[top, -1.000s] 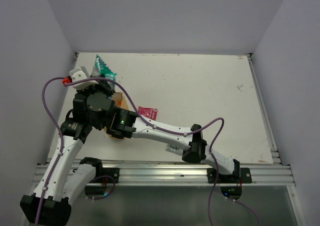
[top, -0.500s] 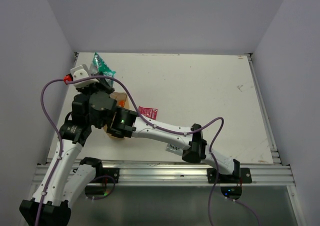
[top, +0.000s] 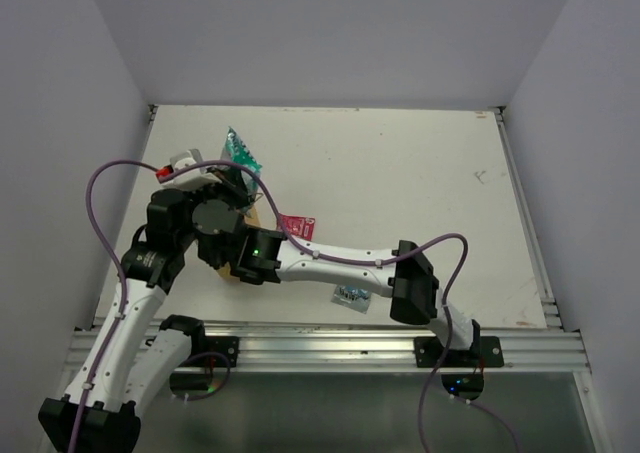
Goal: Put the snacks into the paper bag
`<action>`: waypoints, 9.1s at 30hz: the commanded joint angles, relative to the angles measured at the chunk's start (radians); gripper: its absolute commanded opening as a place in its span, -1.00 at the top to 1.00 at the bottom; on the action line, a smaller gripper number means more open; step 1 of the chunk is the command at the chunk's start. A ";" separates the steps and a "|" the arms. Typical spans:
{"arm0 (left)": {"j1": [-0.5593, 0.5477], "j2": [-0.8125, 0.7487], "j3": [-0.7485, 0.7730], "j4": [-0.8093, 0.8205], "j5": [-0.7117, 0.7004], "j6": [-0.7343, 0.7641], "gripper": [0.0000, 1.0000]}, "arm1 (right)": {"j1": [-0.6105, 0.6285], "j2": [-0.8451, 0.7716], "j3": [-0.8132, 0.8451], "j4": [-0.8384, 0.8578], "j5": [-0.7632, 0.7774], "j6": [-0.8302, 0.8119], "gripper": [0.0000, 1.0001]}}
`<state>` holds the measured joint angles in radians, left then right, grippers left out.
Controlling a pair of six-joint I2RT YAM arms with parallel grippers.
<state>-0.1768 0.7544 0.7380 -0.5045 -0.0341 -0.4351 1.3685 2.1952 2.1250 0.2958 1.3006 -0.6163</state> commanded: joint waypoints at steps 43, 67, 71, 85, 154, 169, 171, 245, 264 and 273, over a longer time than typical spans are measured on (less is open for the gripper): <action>0.002 0.014 0.018 -0.008 -0.036 -0.014 1.00 | 0.178 0.081 0.175 -0.172 0.109 0.023 1.00; 0.003 0.005 0.012 0.015 -0.024 -0.013 1.00 | 0.273 0.058 0.110 -0.496 0.052 0.326 1.00; 0.003 -0.004 0.008 0.026 -0.006 -0.005 1.00 | 0.268 0.107 0.148 -0.497 0.026 0.322 1.00; 0.003 -0.024 0.000 0.038 0.022 -0.001 1.00 | 0.192 0.141 0.184 -0.598 -0.178 0.484 0.68; 0.002 -0.032 -0.008 0.084 0.094 0.042 1.00 | -0.453 -0.111 -0.850 -0.293 -1.107 1.081 0.08; 0.003 -0.013 -0.003 0.060 0.043 0.027 1.00 | -0.450 -0.163 -0.843 -0.411 -1.067 1.035 0.51; 0.003 -0.012 -0.003 0.060 0.043 0.027 1.00 | -0.445 -0.176 -0.841 -0.390 -1.081 1.018 -0.07; 0.003 0.005 -0.014 0.078 0.072 0.029 1.00 | -0.284 -0.203 -0.204 -0.494 -1.213 0.918 1.00; 0.003 0.003 -0.015 0.080 0.071 0.029 1.00 | -0.253 -0.302 -0.248 -0.583 -1.193 0.845 -0.68; 0.003 0.002 -0.017 0.081 0.076 0.029 1.00 | -0.178 -0.639 -0.395 -0.662 -0.861 0.756 -0.73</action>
<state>-0.1669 0.7570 0.7265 -0.4488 0.0196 -0.4026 1.1755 1.7428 1.8030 -0.3424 0.2840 0.1631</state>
